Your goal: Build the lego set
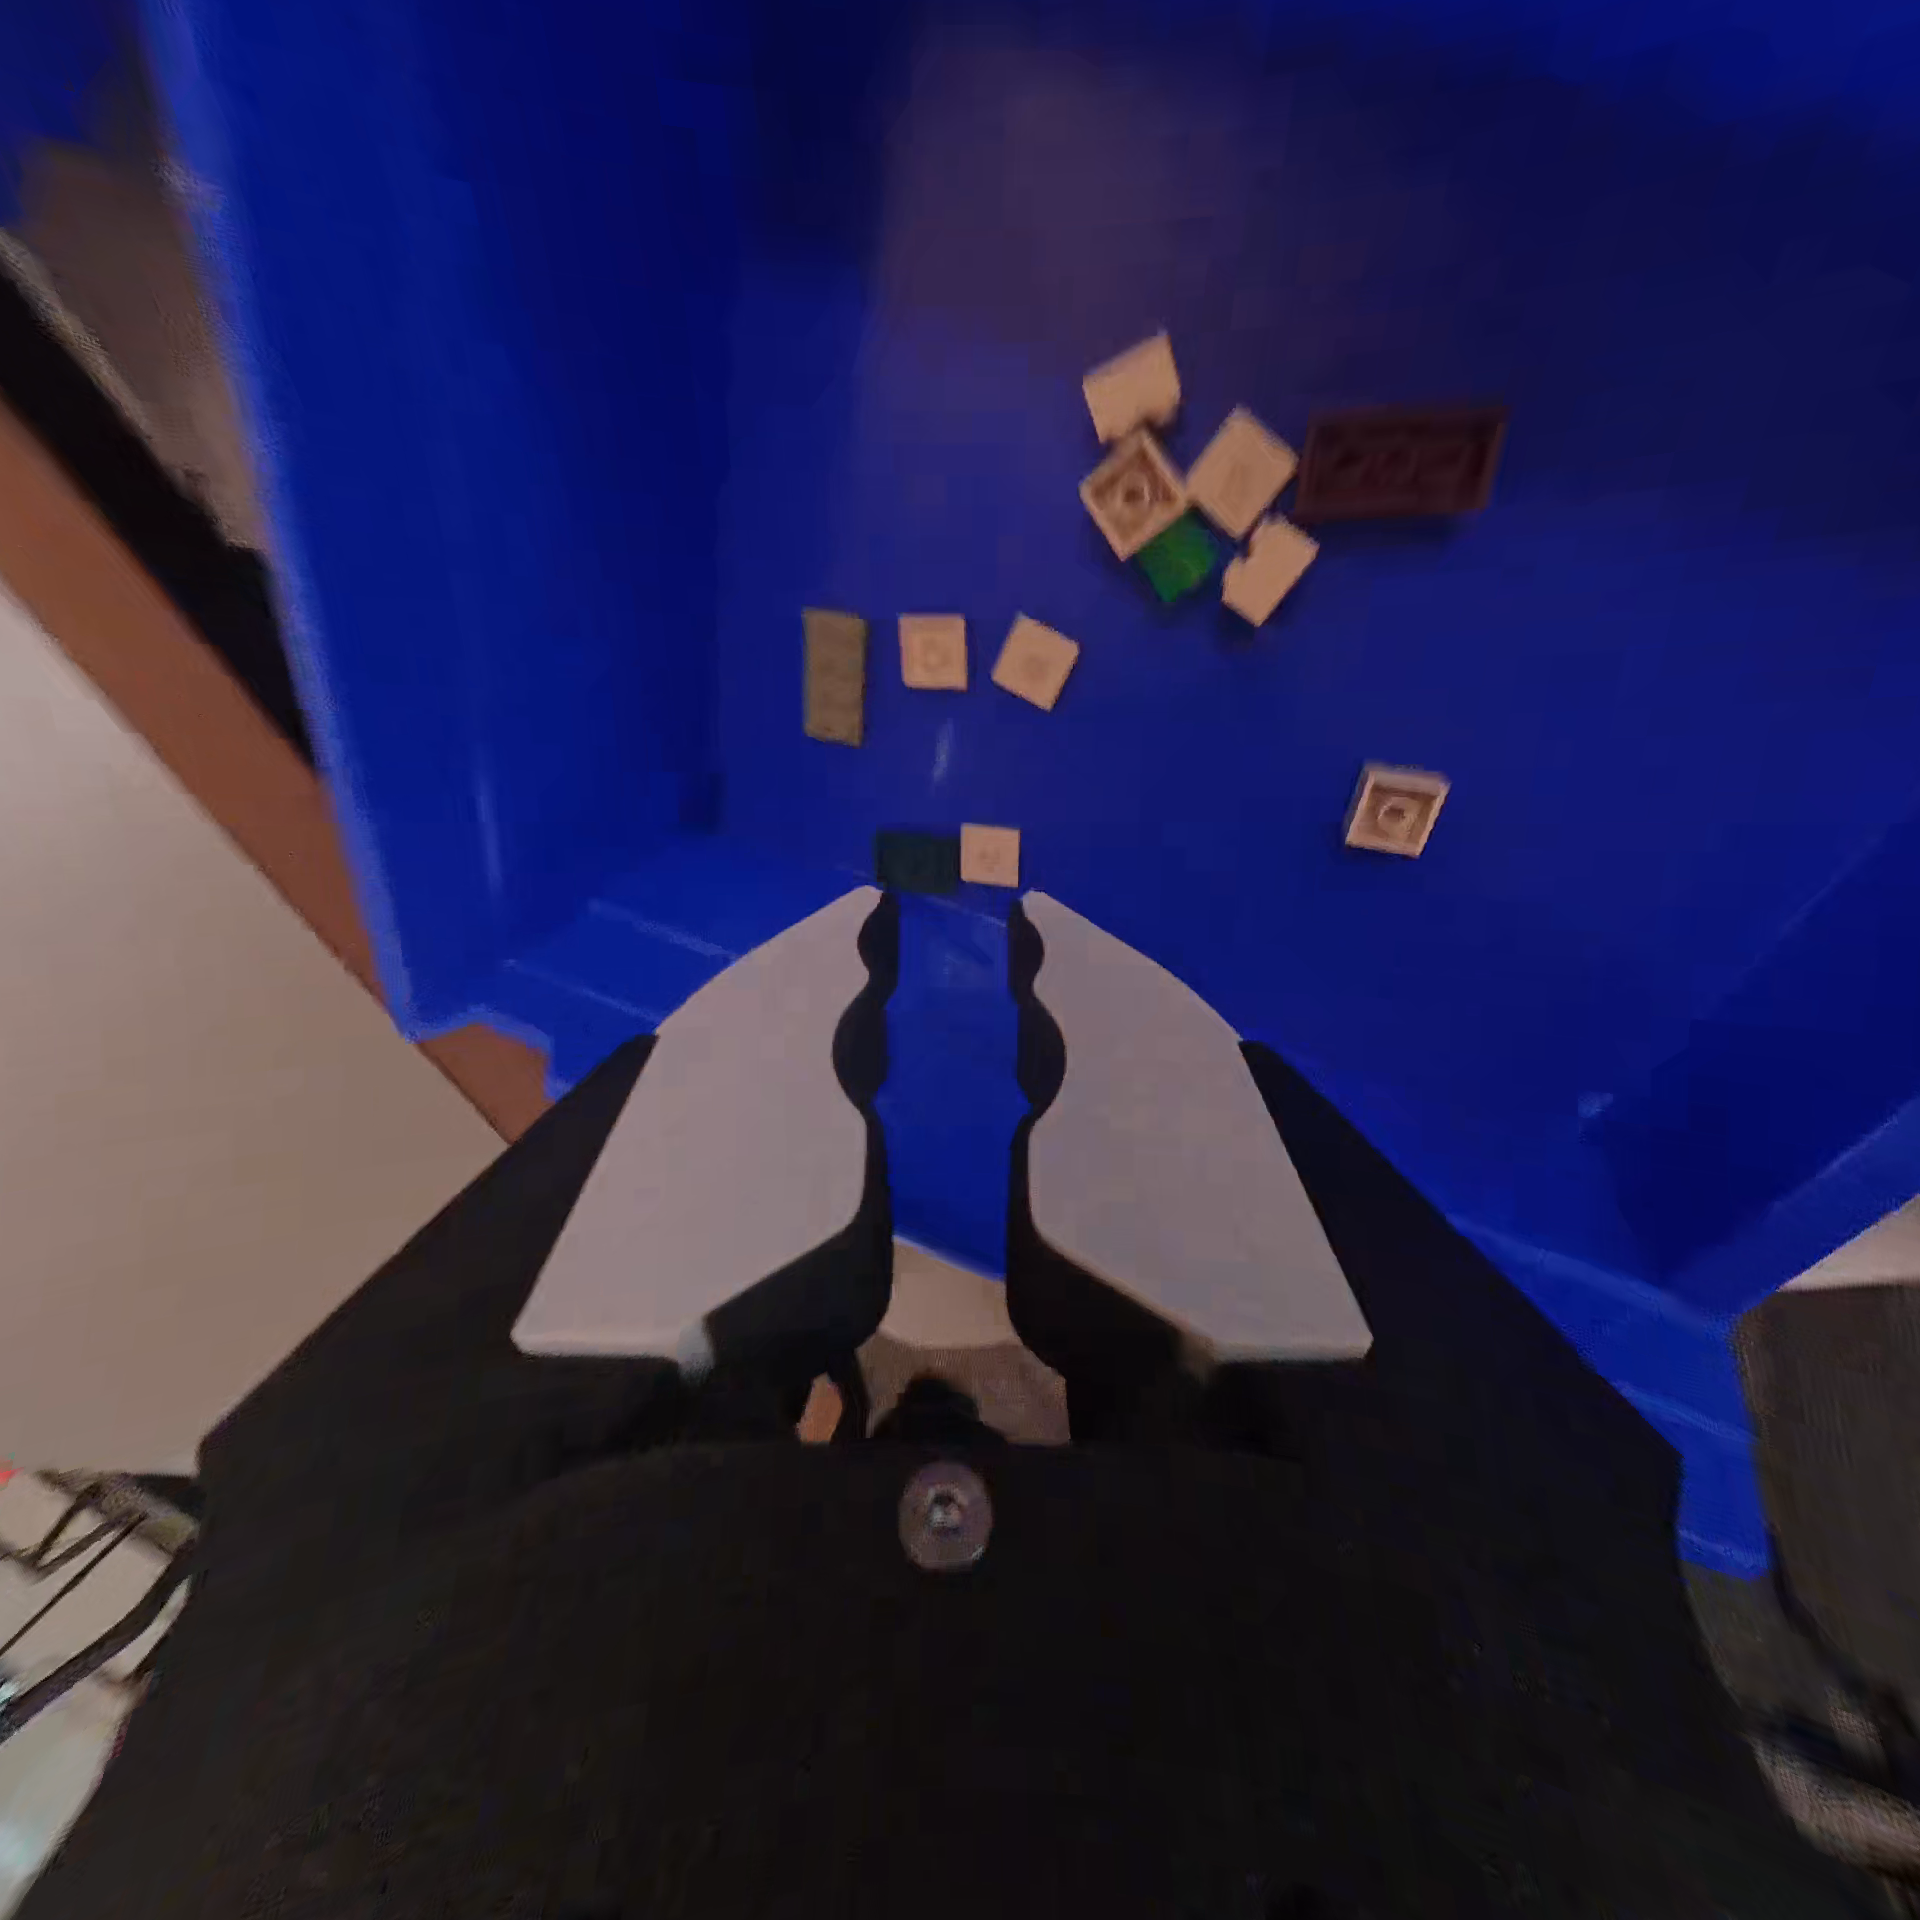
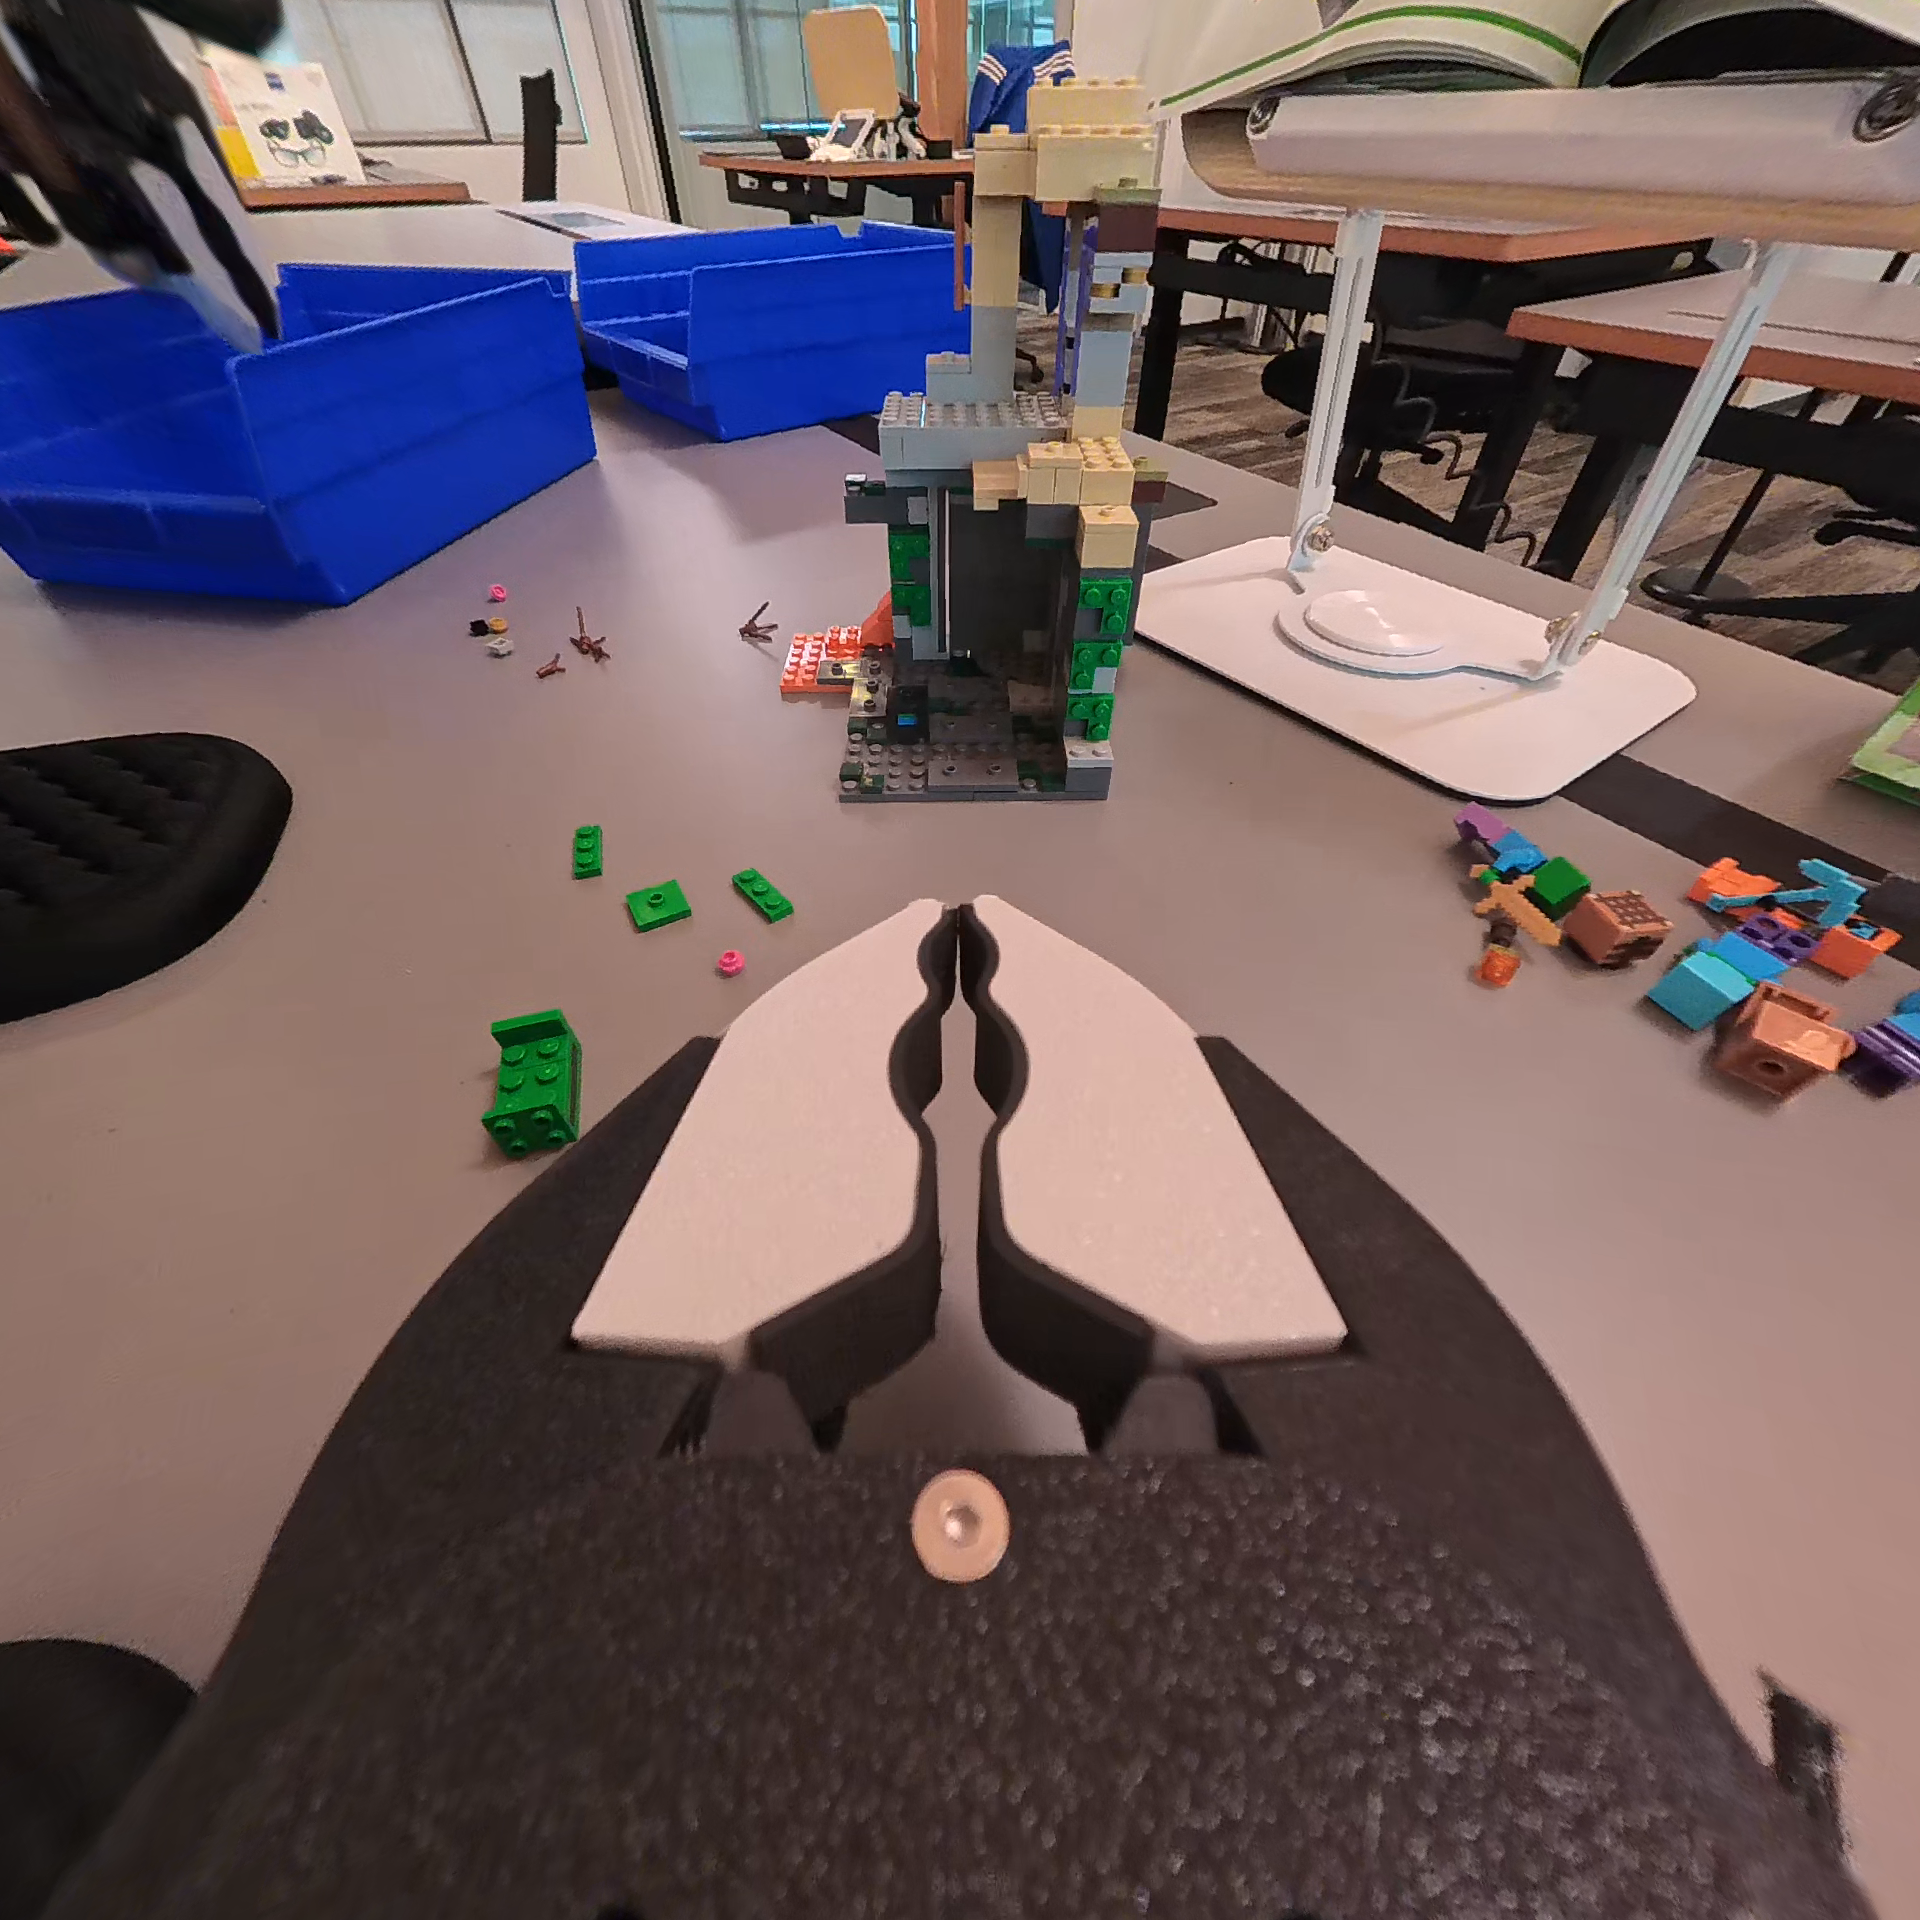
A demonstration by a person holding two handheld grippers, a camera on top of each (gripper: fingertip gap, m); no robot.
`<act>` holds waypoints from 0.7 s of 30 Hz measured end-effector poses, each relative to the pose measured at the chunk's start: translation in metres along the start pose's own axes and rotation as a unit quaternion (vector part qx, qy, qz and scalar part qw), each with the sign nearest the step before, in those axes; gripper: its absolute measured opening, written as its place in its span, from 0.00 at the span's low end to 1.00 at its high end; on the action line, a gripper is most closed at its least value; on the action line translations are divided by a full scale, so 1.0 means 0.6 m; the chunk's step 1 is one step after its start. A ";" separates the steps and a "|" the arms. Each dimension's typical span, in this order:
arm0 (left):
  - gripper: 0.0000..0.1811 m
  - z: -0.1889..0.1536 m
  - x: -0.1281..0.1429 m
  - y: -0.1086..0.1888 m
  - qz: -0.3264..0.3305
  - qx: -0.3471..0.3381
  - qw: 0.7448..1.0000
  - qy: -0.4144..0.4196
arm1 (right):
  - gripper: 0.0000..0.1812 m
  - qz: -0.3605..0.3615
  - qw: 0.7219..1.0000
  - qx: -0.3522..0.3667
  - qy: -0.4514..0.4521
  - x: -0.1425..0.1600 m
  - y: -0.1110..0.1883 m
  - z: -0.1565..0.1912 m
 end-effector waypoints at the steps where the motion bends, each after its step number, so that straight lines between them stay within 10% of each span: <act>1: 0.13 0.000 0.004 -0.017 0.035 0.010 0.999 -0.014 | 0.00 0.000 1.000 -0.001 0.000 0.000 0.000 0.000; 7: 0.21 0.008 0.016 -0.080 0.168 0.038 0.981 -0.090 | 0.00 0.000 1.000 -0.008 -0.006 0.000 0.001 -0.001; 21: 0.18 0.026 0.018 -0.141 0.241 0.086 0.956 -0.143 | 0.00 0.006 1.000 -0.019 -0.021 0.002 0.000 -0.003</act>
Point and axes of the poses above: each gripper's, where its closed fingertips meet, y back along the fingers, x out of its underside, z = x × y across the jaws, the point moved 5 cm from there along y, back along the fingers, and after that the axes turned 2 degrees about y, right-handed, at the moved point
